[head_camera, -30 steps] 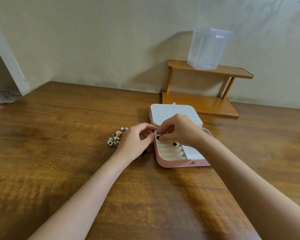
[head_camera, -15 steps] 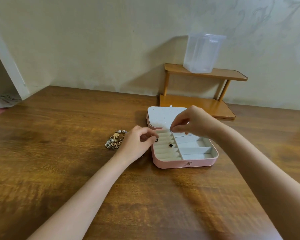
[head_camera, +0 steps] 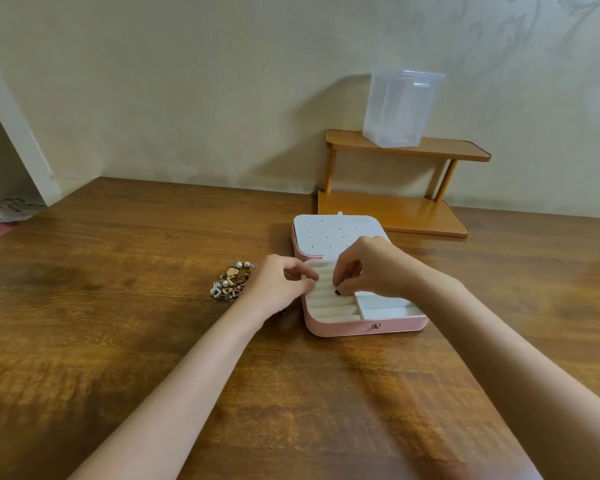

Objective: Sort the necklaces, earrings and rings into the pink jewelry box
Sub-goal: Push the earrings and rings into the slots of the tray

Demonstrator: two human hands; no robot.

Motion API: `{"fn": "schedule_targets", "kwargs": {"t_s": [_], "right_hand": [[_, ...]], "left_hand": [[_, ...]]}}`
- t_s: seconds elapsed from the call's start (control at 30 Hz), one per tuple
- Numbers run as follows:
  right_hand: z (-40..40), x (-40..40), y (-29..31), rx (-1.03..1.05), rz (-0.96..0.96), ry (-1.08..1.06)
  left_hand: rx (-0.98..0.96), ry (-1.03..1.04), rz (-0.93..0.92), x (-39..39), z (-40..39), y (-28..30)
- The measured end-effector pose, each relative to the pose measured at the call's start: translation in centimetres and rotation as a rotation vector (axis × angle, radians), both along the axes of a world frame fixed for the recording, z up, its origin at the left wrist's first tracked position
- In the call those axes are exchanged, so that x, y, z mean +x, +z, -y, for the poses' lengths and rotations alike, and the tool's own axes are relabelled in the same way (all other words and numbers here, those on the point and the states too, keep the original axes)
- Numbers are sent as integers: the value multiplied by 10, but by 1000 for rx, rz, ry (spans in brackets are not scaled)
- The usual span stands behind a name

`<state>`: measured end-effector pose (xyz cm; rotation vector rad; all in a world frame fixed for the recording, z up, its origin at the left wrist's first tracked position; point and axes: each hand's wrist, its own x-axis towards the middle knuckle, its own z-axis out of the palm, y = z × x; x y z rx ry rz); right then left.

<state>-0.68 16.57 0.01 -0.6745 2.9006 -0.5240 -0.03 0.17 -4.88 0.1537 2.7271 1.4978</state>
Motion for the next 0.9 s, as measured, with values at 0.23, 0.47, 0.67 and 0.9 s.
{"fn": "schedule_targets", "kwargs": {"t_s": [0.23,0.47,0.67,0.9], "right_hand": [[2,2,-1,4,-24,-24],[3,1,0,11,-57,-18],[5,3,-1,14,-18,-8],[3,4,-2,-5,-12,-29]], "left_hand": [[9,-25,16,2,0,0],[14,-49,0,3,0,-1],[-21,-19,-26,2,0,-2],[-5,-17,-16,2,0,-2]]}}
